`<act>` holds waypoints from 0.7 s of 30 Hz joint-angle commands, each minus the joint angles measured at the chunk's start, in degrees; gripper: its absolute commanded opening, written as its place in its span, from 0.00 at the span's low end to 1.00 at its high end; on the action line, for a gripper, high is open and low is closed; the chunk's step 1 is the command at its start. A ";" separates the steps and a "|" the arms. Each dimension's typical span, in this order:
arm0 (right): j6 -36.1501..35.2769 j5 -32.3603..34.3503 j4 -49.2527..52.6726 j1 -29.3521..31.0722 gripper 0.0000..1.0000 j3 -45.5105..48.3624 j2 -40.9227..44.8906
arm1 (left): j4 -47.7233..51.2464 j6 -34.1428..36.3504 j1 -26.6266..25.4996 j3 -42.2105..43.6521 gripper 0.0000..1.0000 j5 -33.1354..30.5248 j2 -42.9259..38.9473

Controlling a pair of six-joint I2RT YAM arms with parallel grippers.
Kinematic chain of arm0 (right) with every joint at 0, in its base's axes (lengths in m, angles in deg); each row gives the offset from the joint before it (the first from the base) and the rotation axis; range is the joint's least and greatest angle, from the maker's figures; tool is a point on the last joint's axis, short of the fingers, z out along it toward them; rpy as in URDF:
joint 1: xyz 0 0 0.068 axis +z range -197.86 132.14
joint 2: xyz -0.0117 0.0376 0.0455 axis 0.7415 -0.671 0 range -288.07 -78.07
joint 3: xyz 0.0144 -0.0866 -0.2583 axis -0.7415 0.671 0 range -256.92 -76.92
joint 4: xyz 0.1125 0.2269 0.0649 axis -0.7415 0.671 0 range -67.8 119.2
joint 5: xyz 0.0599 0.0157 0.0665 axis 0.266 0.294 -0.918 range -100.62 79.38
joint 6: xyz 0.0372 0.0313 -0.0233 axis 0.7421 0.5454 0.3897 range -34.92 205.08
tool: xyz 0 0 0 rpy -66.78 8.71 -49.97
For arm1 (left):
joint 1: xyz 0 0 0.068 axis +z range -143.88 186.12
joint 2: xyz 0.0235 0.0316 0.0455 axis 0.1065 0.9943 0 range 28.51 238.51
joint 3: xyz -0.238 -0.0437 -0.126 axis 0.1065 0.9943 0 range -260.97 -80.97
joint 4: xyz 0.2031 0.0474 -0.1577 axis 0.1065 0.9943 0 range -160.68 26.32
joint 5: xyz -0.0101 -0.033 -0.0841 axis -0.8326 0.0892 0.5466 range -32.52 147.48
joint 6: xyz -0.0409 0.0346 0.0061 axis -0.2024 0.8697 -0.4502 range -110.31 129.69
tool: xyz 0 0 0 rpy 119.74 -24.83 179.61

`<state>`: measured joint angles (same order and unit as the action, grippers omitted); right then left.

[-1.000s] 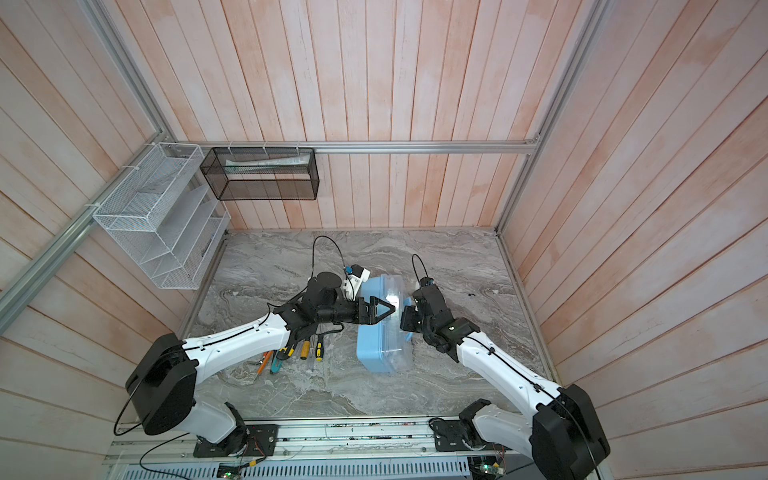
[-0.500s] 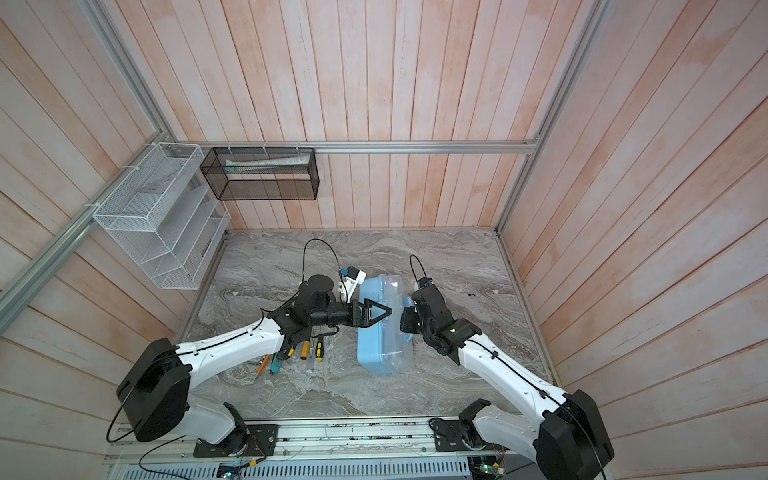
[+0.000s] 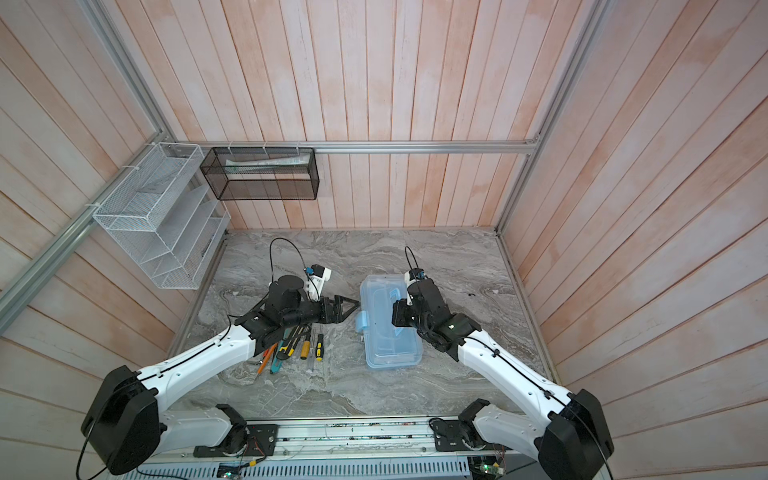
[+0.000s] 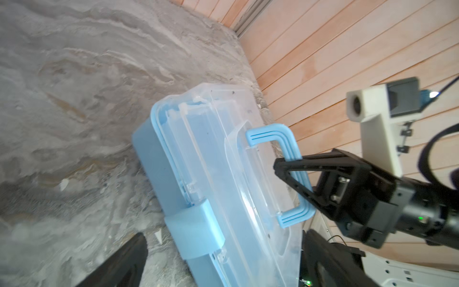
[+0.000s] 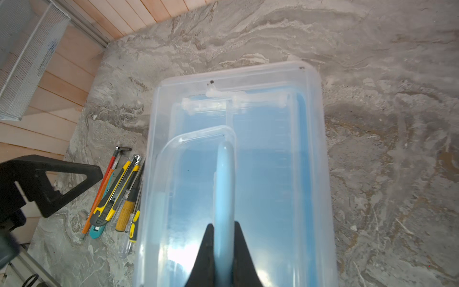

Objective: Pack the tool kit
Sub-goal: 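Lower the box flat onto the table with the right gripper while the left releases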

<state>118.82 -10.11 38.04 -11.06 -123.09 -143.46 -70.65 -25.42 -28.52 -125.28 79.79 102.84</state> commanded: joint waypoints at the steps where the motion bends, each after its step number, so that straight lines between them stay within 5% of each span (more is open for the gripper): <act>1: 0.79 0.34 -3.69 0.79 0.00 -1.73 -2.03 | -0.34 -0.33 0.09 2.63 1.00 -1.47 -0.60; 10: 0.80 2.10 -2.48 1.26 0.00 -2.86 -6.17 | -2.08 -0.68 0.05 6.25 0.97 -3.23 1.06; 21: 3.80 -3.47 -5.15 -2.50 0.00 -0.59 2.59 | -1.49 -0.19 0.09 3.44 0.89 -4.66 8.27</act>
<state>121.51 -11.20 37.25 -11.83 -124.40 -144.42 -71.92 -26.47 -28.49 -119.86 76.35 109.44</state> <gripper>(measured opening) 0.088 0.889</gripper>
